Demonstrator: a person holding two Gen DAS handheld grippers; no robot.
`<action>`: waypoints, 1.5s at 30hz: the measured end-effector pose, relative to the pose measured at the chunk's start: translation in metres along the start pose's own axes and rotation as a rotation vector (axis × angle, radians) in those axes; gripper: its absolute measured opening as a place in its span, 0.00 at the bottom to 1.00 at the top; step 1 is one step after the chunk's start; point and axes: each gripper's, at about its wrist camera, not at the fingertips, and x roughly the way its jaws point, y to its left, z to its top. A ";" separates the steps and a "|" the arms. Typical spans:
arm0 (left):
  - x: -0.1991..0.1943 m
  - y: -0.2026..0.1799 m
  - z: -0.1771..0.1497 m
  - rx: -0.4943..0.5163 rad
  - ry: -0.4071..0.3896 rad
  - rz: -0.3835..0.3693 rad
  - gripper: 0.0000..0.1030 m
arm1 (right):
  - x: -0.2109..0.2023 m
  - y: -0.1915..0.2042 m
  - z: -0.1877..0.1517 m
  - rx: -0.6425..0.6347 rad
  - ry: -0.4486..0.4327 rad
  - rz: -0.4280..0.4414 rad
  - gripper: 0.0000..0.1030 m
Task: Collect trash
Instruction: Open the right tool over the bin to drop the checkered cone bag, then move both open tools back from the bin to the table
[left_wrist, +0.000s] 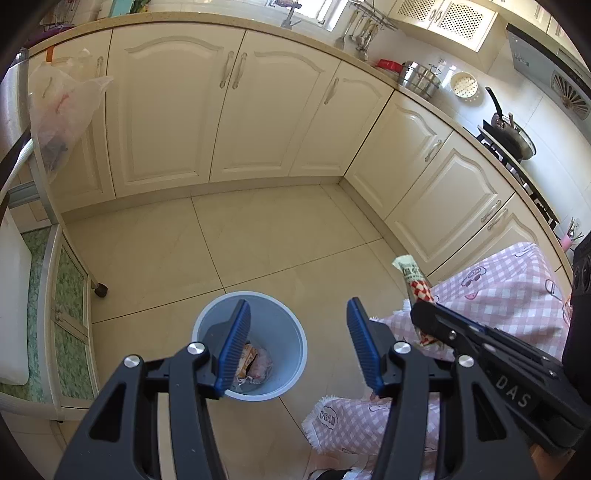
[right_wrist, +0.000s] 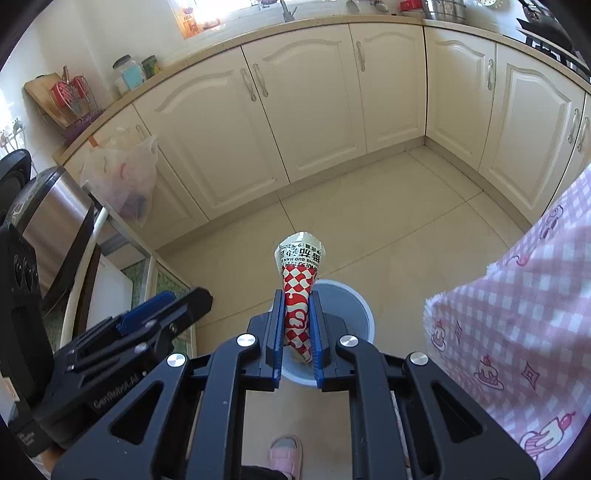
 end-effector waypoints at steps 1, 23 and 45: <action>0.000 0.000 0.001 0.002 -0.003 0.008 0.52 | 0.001 0.002 0.002 -0.001 -0.004 -0.001 0.11; -0.008 -0.005 0.010 0.029 -0.019 0.041 0.52 | -0.008 0.000 0.029 0.013 -0.153 -0.031 0.38; -0.105 -0.242 -0.022 0.333 -0.099 -0.210 0.65 | -0.248 -0.127 -0.025 0.147 -0.429 -0.213 0.47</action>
